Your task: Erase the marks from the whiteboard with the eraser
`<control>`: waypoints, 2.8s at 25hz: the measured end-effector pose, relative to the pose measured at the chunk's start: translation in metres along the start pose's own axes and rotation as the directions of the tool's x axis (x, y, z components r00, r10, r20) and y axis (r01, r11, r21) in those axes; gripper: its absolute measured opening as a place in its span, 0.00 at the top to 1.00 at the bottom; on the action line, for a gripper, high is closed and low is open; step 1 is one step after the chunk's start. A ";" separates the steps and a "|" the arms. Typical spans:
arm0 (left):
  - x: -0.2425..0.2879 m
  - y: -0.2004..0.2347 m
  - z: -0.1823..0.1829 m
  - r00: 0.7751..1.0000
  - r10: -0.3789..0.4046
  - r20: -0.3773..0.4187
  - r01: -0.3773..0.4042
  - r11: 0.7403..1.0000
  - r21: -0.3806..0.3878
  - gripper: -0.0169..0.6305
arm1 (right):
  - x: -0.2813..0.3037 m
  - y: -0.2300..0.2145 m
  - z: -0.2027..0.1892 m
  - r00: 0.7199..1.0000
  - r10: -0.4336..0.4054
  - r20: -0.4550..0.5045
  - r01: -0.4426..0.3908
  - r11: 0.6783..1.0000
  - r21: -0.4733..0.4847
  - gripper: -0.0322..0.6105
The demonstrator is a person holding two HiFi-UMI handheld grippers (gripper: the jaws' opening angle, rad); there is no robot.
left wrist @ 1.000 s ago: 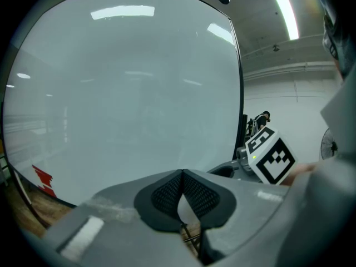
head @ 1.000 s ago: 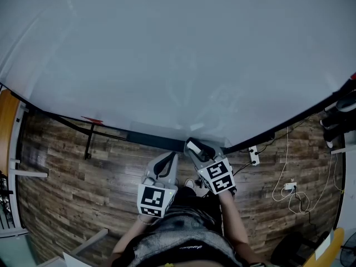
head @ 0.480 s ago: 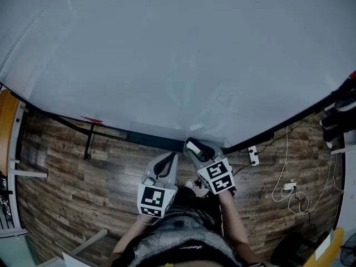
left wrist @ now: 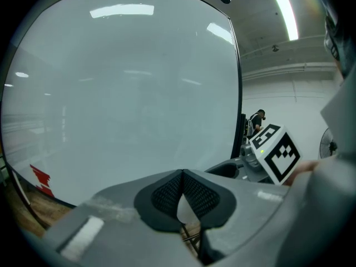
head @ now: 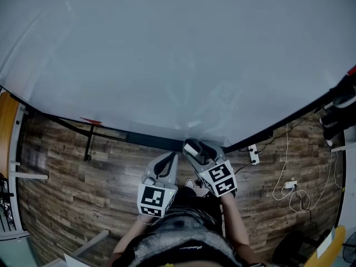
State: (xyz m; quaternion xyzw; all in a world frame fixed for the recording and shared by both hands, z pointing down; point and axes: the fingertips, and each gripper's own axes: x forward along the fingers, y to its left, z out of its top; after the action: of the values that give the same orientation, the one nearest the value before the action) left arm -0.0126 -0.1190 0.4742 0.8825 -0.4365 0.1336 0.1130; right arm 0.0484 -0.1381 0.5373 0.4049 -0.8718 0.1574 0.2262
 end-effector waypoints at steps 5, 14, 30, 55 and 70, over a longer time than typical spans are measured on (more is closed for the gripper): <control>0.003 -0.006 0.000 1.000 -0.017 -0.002 0.017 1.000 0.004 0.97 | -0.009 0.000 0.007 1.000 -0.016 0.020 0.016 1.000 0.002 0.56; 0.007 -0.017 -0.001 0.999 -0.042 -0.007 0.042 0.999 0.015 0.97 | -0.023 0.002 0.008 0.999 -0.031 0.040 0.030 0.999 0.016 0.58; 0.014 -0.031 0.007 0.998 -0.069 0.014 0.068 0.996 0.059 0.97 | -0.044 0.020 0.028 0.985 0.079 0.156 -0.069 0.995 -0.069 0.95; 0.010 -0.023 0.057 0.987 -0.039 0.155 0.025 0.996 0.089 0.97 | -0.073 0.034 0.117 0.884 0.118 0.451 -0.083 0.992 -0.097 0.95; 0.006 -0.025 0.055 0.986 -0.045 0.161 0.026 0.992 0.120 0.97 | -0.073 0.039 0.115 0.887 0.099 0.452 -0.063 0.994 -0.094 0.95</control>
State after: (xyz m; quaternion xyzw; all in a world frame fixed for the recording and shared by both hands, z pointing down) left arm 0.0178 -0.1259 0.4227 0.9033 -0.4198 0.0841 0.0272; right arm 0.0294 -0.1202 0.3979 0.3847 -0.9221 0.0341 0.0241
